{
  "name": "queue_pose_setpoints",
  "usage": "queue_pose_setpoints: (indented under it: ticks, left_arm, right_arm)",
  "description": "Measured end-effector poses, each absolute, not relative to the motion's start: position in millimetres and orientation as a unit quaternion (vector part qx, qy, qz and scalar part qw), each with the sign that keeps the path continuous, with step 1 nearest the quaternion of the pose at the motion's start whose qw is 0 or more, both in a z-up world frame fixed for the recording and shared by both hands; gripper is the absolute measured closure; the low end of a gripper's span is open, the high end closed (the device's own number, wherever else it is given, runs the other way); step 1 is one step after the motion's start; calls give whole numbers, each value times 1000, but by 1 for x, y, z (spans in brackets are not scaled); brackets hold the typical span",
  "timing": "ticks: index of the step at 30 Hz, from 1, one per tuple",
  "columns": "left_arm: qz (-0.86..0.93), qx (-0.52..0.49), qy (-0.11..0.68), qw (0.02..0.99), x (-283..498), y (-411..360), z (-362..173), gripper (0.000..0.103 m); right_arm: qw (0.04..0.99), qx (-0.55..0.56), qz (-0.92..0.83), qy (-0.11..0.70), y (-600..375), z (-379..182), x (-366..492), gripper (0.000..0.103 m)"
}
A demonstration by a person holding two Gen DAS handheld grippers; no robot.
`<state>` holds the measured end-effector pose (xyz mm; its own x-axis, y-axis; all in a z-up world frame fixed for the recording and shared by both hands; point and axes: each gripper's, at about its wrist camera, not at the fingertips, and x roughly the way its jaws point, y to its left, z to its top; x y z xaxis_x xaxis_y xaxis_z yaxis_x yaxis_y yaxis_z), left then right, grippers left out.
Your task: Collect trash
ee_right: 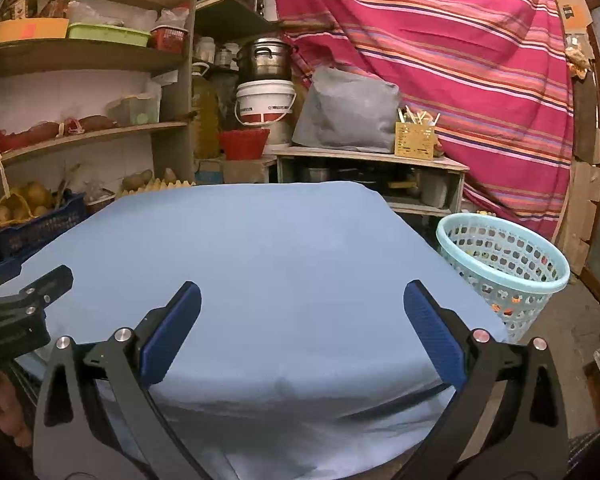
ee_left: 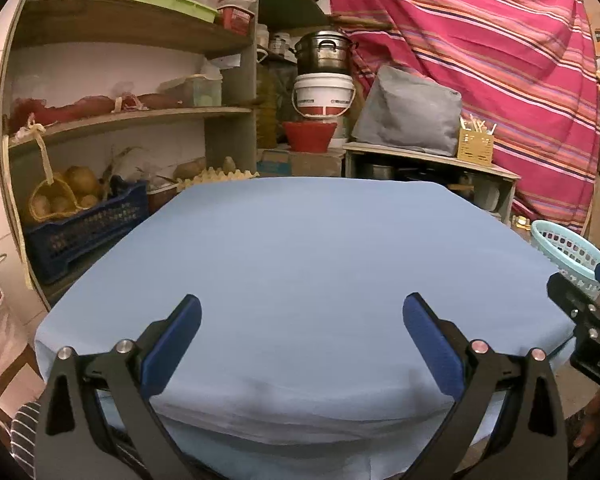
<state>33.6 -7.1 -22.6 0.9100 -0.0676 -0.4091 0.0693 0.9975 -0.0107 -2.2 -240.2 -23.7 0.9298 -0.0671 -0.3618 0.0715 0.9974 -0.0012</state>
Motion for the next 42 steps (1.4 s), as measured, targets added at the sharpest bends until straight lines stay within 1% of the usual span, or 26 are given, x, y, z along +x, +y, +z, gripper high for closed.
queue_pose_setpoints:
  ticks: [7, 17, 42]
  left_arm:
    - [-29, 14, 201, 979, 32, -16, -23, 4]
    - [-6, 26, 183, 983, 30, -19, -25, 4]
    - [-15, 15, 187, 982, 31, -19, -24, 4]
  right_arm:
    - [979, 19, -34, 198, -243, -31, 4, 4]
    - [981, 14, -31, 191, -241, -32, 5, 4]
    - [983, 6, -36, 179, -237, -27, 3, 4]
